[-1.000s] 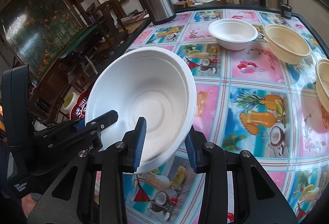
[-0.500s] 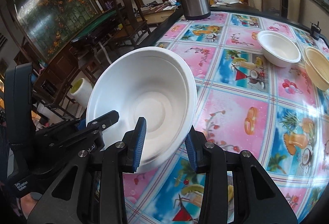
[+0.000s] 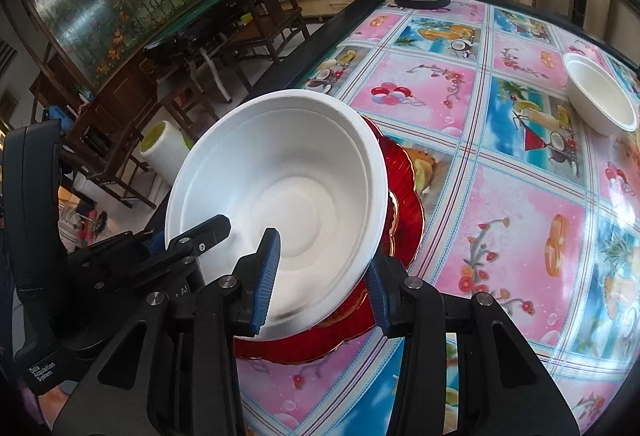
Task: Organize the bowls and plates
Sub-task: 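Lift the white bowl with the left tool and lower it onto the red plates, then open the left tool and withdraw it from the white bowl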
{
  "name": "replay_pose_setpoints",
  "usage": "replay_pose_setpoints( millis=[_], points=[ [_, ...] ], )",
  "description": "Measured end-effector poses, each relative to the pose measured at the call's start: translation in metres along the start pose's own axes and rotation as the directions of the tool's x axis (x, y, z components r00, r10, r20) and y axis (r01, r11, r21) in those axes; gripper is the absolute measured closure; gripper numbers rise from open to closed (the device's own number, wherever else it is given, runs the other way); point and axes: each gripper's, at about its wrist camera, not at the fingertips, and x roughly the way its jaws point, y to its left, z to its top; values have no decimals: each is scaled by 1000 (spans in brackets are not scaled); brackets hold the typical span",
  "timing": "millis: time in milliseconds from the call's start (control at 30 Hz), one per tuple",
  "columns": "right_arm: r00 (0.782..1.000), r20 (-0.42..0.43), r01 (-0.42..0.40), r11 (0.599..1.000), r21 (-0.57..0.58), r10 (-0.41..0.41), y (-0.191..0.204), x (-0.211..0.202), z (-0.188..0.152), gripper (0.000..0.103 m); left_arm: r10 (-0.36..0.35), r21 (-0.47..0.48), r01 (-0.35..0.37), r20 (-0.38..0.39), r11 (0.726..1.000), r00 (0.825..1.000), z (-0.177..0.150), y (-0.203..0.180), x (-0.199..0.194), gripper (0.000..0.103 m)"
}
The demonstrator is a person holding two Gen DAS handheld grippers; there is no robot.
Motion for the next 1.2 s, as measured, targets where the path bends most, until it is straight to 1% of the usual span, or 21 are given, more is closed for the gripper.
replay_pose_setpoints(
  millis=[167, 367, 400, 467, 533, 567, 600, 633, 667, 767, 833, 1067, 1133, 1200],
  points=[
    [1000, -16, 4, 1000, 10, -4, -1, 9, 1, 61, 11, 1, -11, -5, 1000, 1000, -2, 3, 3, 85],
    [1000, -24, 4, 1000, 31, -3, -4, 15, -1, 61, 25, 6, -25, -20, 1000, 999, -4, 2, 10, 82],
    [1000, -25, 4, 999, 32, -3, -4, 15, -1, 61, 24, 6, -24, -20, 1000, 1000, -4, 2, 10, 80],
    [1000, -21, 1, 999, 38, -1, -4, 14, -2, 61, 11, 8, -11, -24, 1000, 1000, -3, 0, 11, 70],
    [1000, -20, -2, 999, 54, 3, -6, 14, -3, 60, 7, 6, -7, -26, 1000, 1000, -3, 0, 11, 56],
    [1000, -17, 4, 998, 64, -3, -7, 13, -3, 60, 12, 4, -12, -26, 1000, 1000, -3, 0, 11, 52],
    [1000, -14, 2, 997, 71, -1, -9, 12, -3, 60, 14, 2, -14, -24, 1000, 1000, -3, 1, 11, 45],
    [1000, -11, -4, 997, 77, 5, -11, 11, -4, 60, 7, 2, -7, -18, 1000, 1000, -3, 1, 10, 41],
    [1000, -9, -10, 996, 83, 11, -12, 10, -4, 60, 6, 4, -6, -15, 1000, 1000, -4, 1, 9, 41],
    [1000, 13, -16, 995, 95, 15, -13, 2, -6, 60, 33, 16, -33, 0, 999, 999, -4, -1, 6, 40],
    [999, 35, -18, 995, 97, 15, -13, -5, -7, 60, 45, 18, -45, 14, 999, 999, -5, -2, 2, 38],
    [996, 86, -21, 995, 95, 13, -15, -32, -13, 60, 76, 3, -77, 112, 997, 991, 1, -1, -24, 35],
    [995, 94, -22, 995, 102, 13, -20, -38, -16, 60, 78, 8, -80, 137, 997, 987, 2, -5, -32, 32],
    [995, 100, -13, 994, 110, 2, -26, -43, -19, 60, 70, 18, -73, 157, 997, 985, 1, -11, -38, 32]
  ],
)
